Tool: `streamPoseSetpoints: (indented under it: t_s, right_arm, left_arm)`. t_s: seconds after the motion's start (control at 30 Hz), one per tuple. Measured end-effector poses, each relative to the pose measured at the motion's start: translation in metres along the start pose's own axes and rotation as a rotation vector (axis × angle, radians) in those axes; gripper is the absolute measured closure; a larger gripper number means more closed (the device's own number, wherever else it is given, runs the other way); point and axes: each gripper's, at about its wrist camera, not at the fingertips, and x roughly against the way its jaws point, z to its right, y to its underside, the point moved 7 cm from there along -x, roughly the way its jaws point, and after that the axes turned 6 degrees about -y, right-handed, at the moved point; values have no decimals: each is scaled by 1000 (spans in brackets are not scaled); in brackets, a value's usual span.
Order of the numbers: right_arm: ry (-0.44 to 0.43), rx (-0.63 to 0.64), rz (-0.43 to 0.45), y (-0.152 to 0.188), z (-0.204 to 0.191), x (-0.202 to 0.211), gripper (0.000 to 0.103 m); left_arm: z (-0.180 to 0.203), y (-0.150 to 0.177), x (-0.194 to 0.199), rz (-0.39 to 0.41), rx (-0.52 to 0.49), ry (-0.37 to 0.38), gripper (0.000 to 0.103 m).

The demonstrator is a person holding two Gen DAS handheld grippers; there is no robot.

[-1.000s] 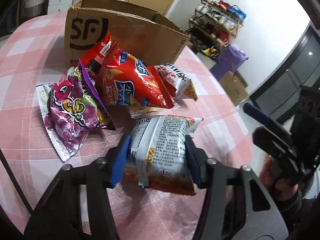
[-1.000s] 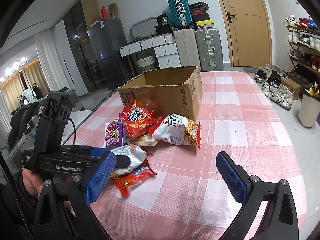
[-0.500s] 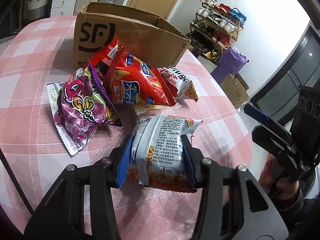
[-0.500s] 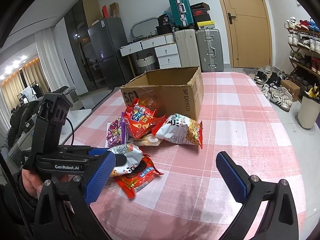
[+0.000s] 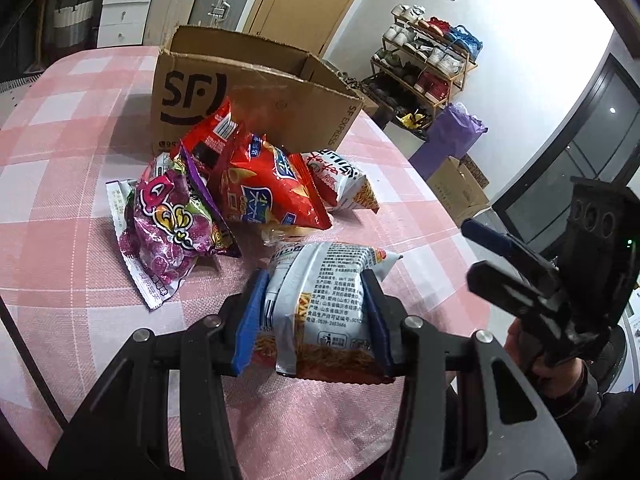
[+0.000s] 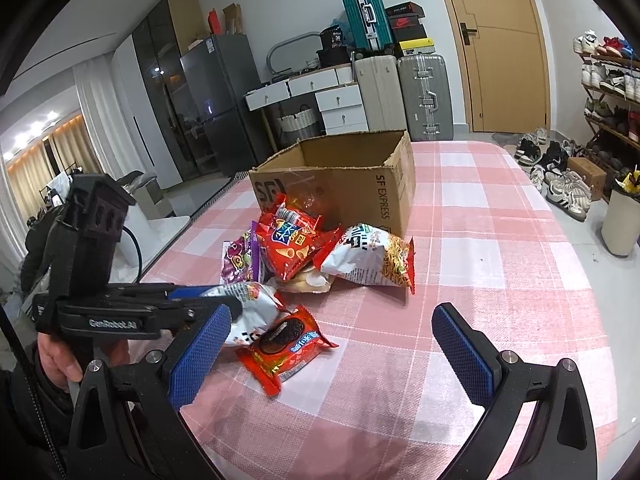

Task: Organize snacks
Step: 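Grasp the white-and-orange chip bag with the left gripper, then grasp the red Oreo pack with the right gripper while left holds chip bag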

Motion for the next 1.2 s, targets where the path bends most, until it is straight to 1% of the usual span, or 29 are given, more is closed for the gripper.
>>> streamPoseSetpoints:
  t_s: [0.3, 0.6, 0.87, 0.93, 1.07, 1.2]
  right_arm:
    - [0, 3, -40, 6, -5, -10, 1]
    - [-25, -20, -94, 16, -8, -26, 1]
    - [-57, -42, -189, 32, -17, -57, 1]
    - [-51, -58, -204, 36, -16, -64, 1]
    - [-47, -77, -227, 40, -16, -79, 1]
    - [-65, -81, -253, 41, -21, -93, 1]
  left_arm:
    - [-10, 8, 6, -10, 7, 7, 61]
    - [-25, 0, 35, 48, 20, 0, 62]
    - [-42, -5, 63, 92, 48, -6, 62]
    - [-46, -4, 65, 83, 59, -18, 62]
    - [-54, -1, 72, 90, 80, -15, 62]
    - [-64, 2, 75, 91, 101, -21, 62]
